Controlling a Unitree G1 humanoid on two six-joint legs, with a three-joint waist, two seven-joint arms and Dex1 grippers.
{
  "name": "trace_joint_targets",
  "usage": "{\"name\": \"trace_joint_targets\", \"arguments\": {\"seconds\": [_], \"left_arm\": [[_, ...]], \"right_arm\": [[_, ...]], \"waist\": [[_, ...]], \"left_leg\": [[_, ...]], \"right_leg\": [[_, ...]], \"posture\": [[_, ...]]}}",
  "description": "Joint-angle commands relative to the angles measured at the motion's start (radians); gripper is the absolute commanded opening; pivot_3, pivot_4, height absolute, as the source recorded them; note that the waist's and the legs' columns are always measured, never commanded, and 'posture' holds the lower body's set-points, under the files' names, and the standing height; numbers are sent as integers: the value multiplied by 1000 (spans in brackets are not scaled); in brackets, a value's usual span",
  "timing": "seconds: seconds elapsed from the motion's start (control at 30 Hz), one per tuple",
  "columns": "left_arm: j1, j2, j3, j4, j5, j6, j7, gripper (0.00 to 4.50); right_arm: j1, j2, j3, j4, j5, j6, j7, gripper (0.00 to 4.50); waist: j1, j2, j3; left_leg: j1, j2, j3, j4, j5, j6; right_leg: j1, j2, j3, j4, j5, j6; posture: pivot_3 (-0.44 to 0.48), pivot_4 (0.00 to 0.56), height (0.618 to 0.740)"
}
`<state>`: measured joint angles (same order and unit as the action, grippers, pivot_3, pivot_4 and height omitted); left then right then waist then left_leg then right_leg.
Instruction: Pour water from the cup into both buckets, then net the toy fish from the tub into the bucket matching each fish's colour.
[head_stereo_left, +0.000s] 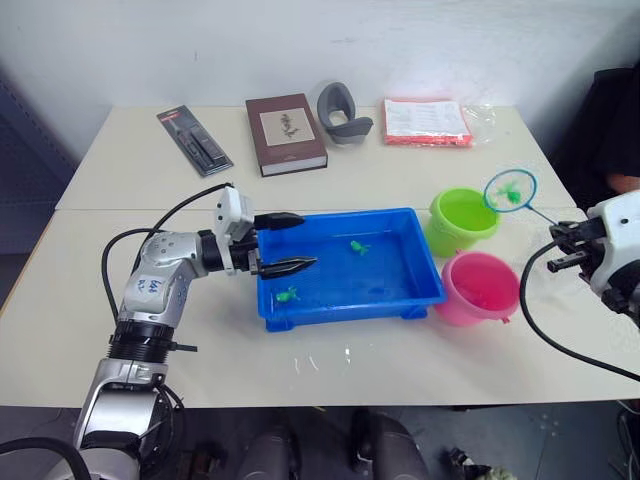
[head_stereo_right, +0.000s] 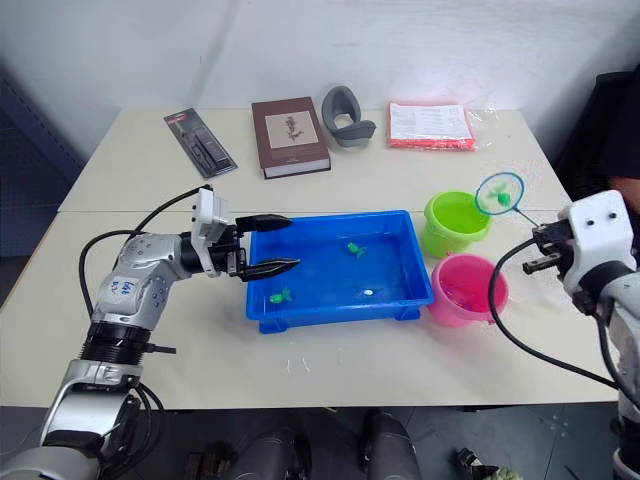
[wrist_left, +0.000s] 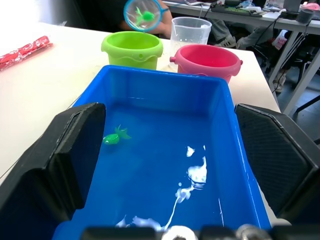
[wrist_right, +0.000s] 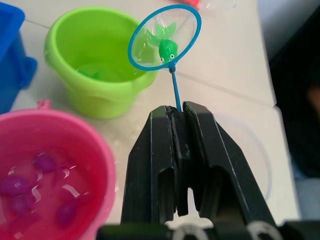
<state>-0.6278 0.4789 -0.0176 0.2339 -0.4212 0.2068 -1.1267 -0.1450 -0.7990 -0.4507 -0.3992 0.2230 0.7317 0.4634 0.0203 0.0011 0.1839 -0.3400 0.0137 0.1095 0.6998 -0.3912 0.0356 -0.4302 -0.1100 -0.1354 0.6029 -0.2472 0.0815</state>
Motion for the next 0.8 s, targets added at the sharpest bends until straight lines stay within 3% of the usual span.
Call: {"name": "trace_joint_targets", "arguments": {"seconds": [0.03,0.3,0.47,0.6,0.7,0.8], "left_arm": [[1,-7,11,-27,0,-19,5,4441],[15,-30,8,-33,4,-47,18,4441],[17,-31,9,-27,6,-62,16,4441],[33,-20,19,-21,5,-77,8,4441],[56,5,36,-16,5,-90,1,4441],[76,43,58,16,7,-112,-14,4441]], "right_arm": [[39,-68,67,22,-140,-207,-9,0],[134,-304,241,195,-517,-733,-47,0],[134,-326,222,292,-617,-915,-144,0],[119,-268,167,285,-508,-907,-101,0],[50,-183,101,160,-247,-752,-3,0],[21,-173,108,13,-99,-584,107,0]], "waist": [[1,0,0],[0,0,0],[0,0,0],[1,0,0],[-2,0,0],[-6,3,2]], "left_leg": [[0,0,0,0,0,0],[1,0,1,0,0,0],[1,1,0,0,0,-1],[1,1,0,0,0,-1],[0,1,-1,0,0,-1],[1,2,-1,0,0,-1]], "right_leg": [[0,0,0,0,0,0],[1,-1,1,-1,0,1],[1,0,2,-1,0,1],[1,0,2,-1,0,1],[2,0,2,-2,0,1],[2,1,2,-2,0,1]], "posture": [[0,150,740],[0,150,740],[0,150,740],[0,150,740],[0,150,740],[0,150,740]]}}
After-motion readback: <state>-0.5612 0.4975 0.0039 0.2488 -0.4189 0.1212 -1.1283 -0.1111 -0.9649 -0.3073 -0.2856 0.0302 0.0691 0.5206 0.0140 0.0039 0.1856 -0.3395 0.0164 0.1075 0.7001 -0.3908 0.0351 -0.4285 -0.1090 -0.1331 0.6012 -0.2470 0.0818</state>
